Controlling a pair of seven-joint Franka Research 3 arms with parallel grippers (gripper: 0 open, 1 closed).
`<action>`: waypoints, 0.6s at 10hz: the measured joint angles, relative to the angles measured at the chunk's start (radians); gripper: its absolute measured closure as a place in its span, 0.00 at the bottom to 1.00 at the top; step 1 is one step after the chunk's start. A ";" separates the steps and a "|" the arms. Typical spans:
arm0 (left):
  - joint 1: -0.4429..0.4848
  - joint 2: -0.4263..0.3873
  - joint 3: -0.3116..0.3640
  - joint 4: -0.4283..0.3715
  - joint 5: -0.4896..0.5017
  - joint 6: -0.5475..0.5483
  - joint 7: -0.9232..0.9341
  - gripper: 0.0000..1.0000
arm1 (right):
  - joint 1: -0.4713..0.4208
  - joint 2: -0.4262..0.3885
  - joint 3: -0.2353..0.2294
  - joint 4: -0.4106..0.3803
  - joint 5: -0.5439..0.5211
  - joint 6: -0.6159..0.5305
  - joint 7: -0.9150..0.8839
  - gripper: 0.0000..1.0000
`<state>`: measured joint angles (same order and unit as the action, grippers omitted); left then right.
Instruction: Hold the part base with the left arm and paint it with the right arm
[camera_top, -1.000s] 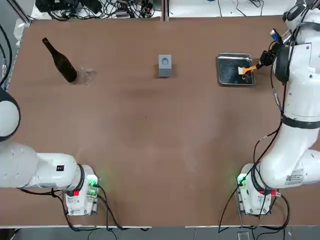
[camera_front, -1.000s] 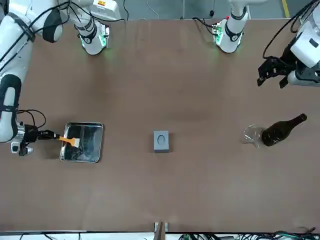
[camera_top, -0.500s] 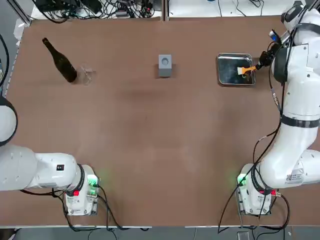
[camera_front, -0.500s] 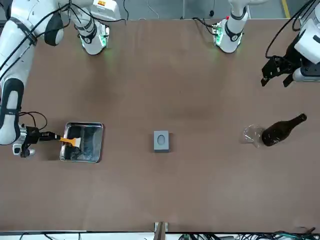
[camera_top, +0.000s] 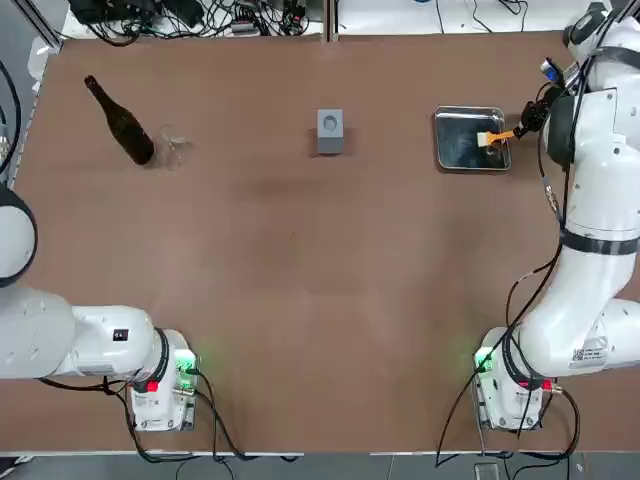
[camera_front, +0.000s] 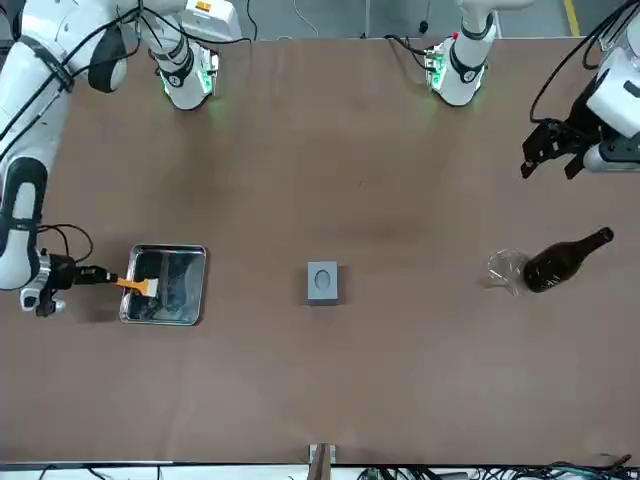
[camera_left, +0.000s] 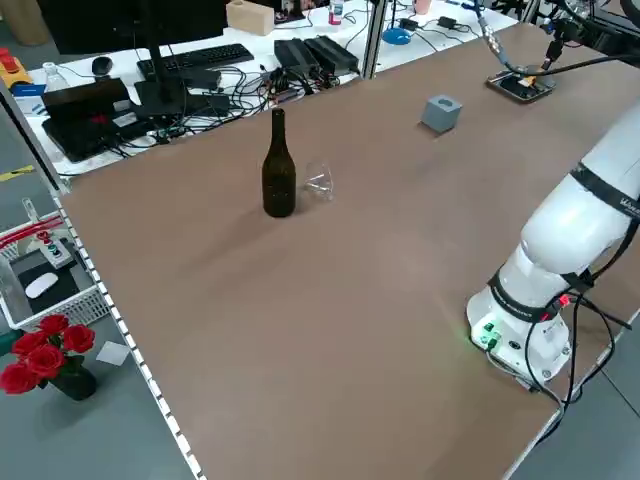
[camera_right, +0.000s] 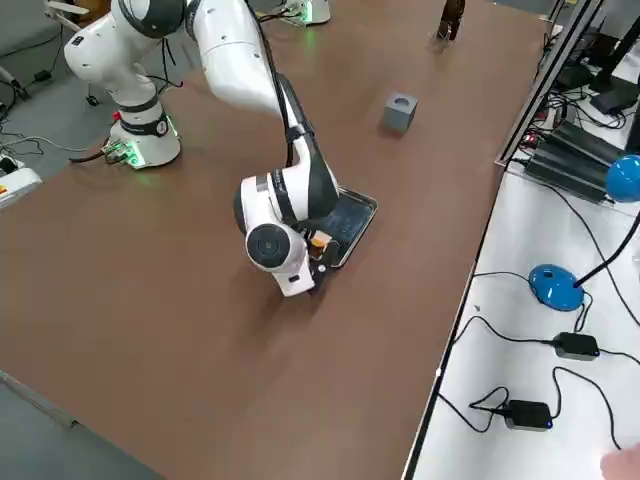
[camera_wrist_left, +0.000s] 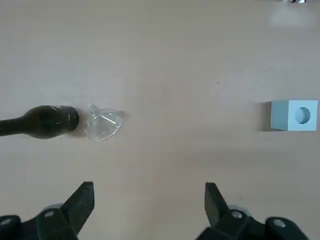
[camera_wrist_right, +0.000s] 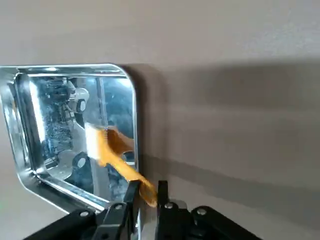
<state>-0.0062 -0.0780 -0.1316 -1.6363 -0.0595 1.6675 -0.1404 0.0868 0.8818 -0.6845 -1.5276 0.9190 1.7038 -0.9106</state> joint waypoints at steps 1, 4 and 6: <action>-0.001 0.000 -0.001 0.000 0.003 0.000 -0.002 0.02 | 0.000 0.007 0.000 0.001 0.000 0.006 0.000 0.59; -0.001 0.001 -0.001 0.000 0.016 0.000 -0.002 0.02 | 0.000 0.015 -0.001 0.011 0.000 0.007 0.000 0.40; -0.001 0.002 -0.001 0.000 0.021 0.000 -0.002 0.02 | 0.003 0.013 -0.020 0.048 0.000 0.003 -0.002 0.25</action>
<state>-0.0075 -0.0764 -0.1329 -1.6362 -0.0385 1.6675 -0.1420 0.0900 0.8953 -0.7043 -1.4798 0.9189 1.7073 -0.9127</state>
